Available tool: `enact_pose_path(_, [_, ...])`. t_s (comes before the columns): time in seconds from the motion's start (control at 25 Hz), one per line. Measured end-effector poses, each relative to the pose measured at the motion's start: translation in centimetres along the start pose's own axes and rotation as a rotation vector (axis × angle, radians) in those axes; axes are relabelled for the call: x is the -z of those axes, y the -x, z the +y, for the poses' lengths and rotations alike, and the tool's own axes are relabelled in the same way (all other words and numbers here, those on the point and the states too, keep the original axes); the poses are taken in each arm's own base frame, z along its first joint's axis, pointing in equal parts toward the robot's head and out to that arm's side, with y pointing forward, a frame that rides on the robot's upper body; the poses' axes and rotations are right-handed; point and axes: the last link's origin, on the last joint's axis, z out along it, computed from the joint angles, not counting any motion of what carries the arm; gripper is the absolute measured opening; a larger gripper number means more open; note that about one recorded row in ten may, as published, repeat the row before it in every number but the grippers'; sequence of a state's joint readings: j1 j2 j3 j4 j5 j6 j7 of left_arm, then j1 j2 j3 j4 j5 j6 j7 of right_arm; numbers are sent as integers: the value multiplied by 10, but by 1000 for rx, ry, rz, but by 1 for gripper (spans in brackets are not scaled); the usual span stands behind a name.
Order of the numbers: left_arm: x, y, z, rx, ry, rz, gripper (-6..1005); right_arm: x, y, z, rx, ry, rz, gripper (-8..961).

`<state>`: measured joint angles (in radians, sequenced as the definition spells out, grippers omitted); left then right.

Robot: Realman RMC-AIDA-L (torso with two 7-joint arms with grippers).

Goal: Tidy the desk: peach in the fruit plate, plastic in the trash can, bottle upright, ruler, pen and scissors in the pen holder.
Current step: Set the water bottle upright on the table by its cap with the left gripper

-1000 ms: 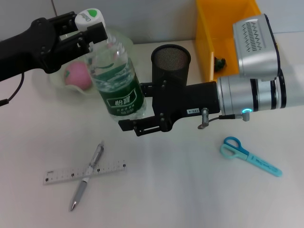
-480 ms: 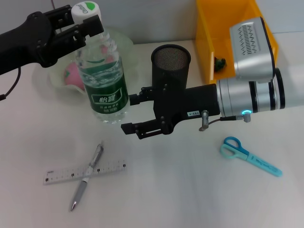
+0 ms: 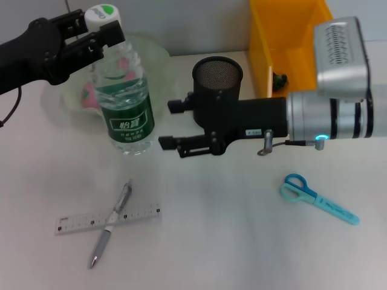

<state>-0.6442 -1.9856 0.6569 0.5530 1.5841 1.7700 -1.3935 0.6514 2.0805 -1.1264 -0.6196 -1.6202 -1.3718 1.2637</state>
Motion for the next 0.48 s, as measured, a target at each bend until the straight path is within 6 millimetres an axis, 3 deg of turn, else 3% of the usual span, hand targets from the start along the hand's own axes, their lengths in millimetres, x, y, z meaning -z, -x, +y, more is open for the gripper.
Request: enact_pose_path(0.48, [25, 16, -16, -13, -207, -4, 444, 18, -7, -9, -5, -106, -39, 768])
